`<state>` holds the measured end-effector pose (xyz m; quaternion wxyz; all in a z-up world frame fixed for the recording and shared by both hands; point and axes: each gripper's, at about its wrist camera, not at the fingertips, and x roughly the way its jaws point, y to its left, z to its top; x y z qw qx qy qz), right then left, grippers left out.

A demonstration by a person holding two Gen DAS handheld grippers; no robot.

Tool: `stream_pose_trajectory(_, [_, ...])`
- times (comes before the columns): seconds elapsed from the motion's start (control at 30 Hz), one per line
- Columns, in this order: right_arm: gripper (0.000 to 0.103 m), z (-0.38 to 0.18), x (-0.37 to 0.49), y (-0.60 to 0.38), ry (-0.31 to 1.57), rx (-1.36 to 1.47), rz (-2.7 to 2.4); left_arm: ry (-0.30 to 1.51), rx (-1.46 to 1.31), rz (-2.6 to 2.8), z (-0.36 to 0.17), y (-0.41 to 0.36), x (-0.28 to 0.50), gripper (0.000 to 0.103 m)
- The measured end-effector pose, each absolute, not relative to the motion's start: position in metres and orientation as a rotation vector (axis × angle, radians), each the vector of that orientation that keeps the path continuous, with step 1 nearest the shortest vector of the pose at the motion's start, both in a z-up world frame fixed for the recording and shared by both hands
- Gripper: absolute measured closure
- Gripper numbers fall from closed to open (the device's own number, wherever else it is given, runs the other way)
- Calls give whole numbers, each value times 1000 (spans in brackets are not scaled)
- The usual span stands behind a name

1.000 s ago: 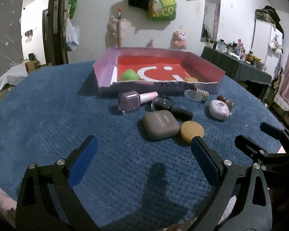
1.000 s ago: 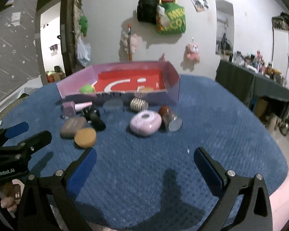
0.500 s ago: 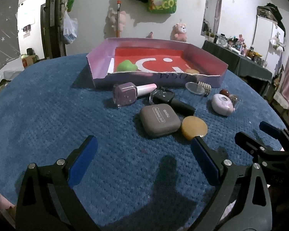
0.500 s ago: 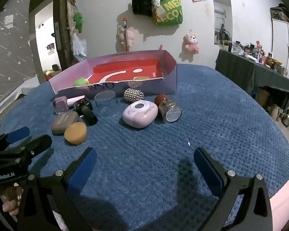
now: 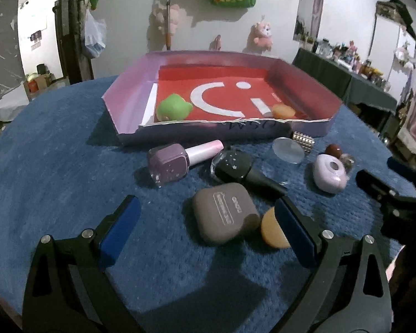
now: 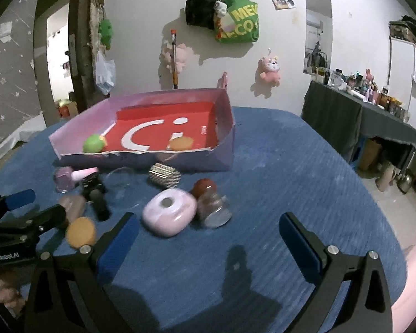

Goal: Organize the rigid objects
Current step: 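Grasp the grey eyeshadow case with the left tool while the right tool grasps the brown-capped jar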

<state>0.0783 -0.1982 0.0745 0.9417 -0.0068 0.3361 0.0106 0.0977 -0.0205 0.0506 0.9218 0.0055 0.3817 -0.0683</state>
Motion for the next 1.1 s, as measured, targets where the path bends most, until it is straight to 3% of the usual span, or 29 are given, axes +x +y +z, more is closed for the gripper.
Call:
stream_pose_trajectory(0.3, [4,61,119,-222,835,-75,20,883,-3,-141,40,-25,123,7])
stream_pose_trajectory(0.37, [6,56,128,-226,873,-60,34,899,-3,-129,38,-24,125,17])
stream_pose_trajectory(0.63, [10,47,143,-233,970,2,105,914,6,-138,31,-26,129,25])
stream_pose_trajectory(0.7, [21,48,145,-227,970,-17,115,906,5,-142,32,-27,129,34])
stream_pose_trajectory(0.77, [29,48,146,-222,959,-32,124,901,-4,-164,33,-28,129,49])
stream_pose_trajectory(0.83, [46,50,144,-217,939,-33,155,901,-16,-176,34,-27,128,49])
stream_pose_trajectory(0.9, [70,52,140,-210,930,-38,185,902,-31,-188,36,-25,127,50])
stream_pose_trajectory(1.1, [70,75,129,-209,856,15,187,878,-38,-231,50,-24,124,54])
